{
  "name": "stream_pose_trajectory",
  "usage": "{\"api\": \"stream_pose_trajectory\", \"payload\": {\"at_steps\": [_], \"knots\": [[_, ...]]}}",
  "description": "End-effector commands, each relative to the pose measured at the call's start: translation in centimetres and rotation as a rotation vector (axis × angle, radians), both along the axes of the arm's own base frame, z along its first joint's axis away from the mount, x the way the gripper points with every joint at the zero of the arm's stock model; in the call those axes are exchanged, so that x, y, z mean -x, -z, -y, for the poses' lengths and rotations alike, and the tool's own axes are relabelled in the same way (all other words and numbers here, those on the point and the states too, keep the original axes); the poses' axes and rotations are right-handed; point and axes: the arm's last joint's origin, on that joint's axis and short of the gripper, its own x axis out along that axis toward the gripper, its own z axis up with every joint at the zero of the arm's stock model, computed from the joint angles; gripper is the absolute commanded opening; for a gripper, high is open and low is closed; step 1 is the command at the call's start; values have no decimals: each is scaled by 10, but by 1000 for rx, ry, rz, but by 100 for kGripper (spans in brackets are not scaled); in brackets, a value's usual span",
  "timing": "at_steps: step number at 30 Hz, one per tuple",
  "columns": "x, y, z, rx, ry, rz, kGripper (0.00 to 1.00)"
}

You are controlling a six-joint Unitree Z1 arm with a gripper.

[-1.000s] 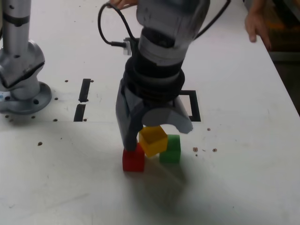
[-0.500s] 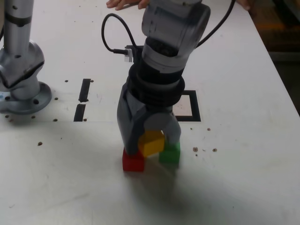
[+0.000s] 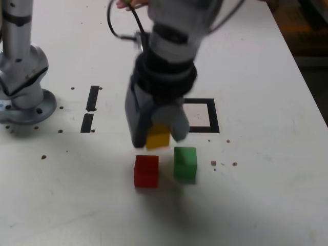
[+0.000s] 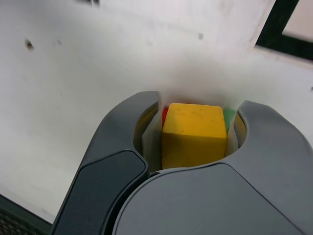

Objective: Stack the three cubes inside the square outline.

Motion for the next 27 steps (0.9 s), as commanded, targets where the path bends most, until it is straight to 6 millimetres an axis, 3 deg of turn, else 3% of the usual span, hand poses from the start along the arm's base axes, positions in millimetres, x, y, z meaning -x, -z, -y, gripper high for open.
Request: {"api": "stream_pose_trajectory", "payload": {"at_steps": [1, 6, 12, 17, 27], "knots": [[15, -11, -20, -3, 25, 8, 26], [36, -5, -51, 8, 79, -14, 26], [45, 30, -71, 56, 138, -15, 26], [44, 53, -77, 83, 173, -15, 25], [35, 68, -74, 99, 183, -34, 27]]}}
